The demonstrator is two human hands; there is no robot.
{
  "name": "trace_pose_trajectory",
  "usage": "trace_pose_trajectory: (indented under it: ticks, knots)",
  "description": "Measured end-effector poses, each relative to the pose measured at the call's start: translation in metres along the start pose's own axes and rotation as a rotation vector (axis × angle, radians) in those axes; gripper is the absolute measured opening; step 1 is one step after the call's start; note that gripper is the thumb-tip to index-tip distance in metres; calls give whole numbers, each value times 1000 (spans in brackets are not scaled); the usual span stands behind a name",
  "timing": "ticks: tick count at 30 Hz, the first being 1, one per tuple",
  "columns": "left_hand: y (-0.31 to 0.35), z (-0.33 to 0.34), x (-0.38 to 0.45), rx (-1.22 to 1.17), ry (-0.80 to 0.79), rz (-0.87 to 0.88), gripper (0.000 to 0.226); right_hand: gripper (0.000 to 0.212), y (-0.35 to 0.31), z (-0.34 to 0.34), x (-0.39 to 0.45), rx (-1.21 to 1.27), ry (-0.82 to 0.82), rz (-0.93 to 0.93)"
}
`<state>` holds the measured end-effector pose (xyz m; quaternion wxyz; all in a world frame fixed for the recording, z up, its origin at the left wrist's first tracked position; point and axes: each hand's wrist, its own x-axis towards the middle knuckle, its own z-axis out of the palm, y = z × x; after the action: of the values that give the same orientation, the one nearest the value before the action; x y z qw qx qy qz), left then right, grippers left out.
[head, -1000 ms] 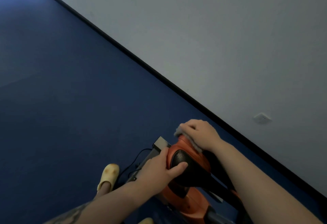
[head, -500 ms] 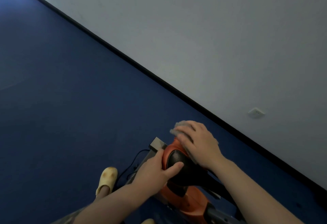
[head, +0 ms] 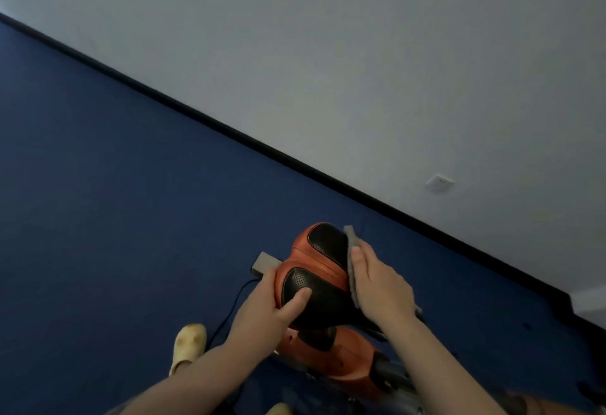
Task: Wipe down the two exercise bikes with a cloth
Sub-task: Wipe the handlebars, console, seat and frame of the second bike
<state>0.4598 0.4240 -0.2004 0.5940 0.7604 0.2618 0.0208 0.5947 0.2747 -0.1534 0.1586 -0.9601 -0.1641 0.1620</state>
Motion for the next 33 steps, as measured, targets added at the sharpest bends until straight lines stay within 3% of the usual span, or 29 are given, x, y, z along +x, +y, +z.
trace_pose_trajectory:
  ticks: [3, 6, 9, 12, 15, 21, 26, 28, 31, 33]
  knots:
    - [3, -2, -1, 76, 17, 45, 44, 56, -30, 15, 2, -54, 138, 83]
    - [7, -5, -2, 215, 22, 169, 59, 54, -40, 32, -13, -86, 213, -161]
    - [12, -10, -1, 263, 17, 271, 51, 51, -9, 25, -22, -81, 185, -335]
    - [19, -14, 5, 264, 17, 304, 49, 51, 3, 22, -17, -82, 216, -195]
    - [29, -12, 14, 283, -30, 367, 45, 53, -26, 30, -10, -42, 312, 33]
    - [34, -20, 33, 393, -186, 433, 49, 54, -7, 32, -39, -143, 251, -123]
    - [34, -29, 41, 444, -273, 464, 57, 52, -19, 26, -20, -86, 368, 236]
    - [35, -34, 46, 444, -314, 502, 61, 55, -32, 37, -30, -79, 362, 189]
    - [38, -42, 61, 456, -401, 546, 67, 55, -16, 42, -61, -163, 286, -26]
    - [39, -42, 70, 476, -446, 570, 68, 55, 4, 38, -69, -185, 276, 7]
